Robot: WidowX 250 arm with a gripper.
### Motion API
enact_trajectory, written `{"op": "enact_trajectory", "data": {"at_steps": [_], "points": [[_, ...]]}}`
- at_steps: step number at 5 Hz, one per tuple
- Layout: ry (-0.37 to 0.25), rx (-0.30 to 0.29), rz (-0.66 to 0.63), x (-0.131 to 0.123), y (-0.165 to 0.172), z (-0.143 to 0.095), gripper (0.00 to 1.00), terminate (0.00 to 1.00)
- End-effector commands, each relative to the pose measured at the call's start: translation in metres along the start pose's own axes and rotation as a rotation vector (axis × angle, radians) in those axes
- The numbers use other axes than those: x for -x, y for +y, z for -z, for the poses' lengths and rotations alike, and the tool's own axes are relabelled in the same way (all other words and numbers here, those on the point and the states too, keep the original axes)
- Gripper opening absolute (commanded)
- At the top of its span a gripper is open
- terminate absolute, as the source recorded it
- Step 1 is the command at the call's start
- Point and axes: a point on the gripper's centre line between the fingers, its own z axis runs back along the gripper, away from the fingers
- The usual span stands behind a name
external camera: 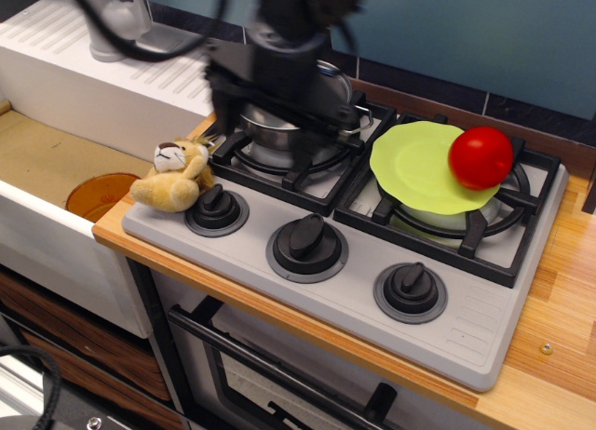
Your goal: Put apple on plate and stuffedlion in pot or pan on stove
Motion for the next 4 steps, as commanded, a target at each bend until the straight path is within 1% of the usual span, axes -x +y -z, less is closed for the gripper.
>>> {"op": "enact_trajectory", "data": {"at_steps": [1, 2, 4], "points": [[-0.083, 0.045, -0.031, 0.008, 0.038, 0.019, 1.00, 0.00], [-0.116, 0.062, -0.032, 0.009, 0.052, 0.037, 1.00, 0.00], [-0.151, 0.084, -0.032, 0.008, 0.063, 0.061, 1.00, 0.00]]}}
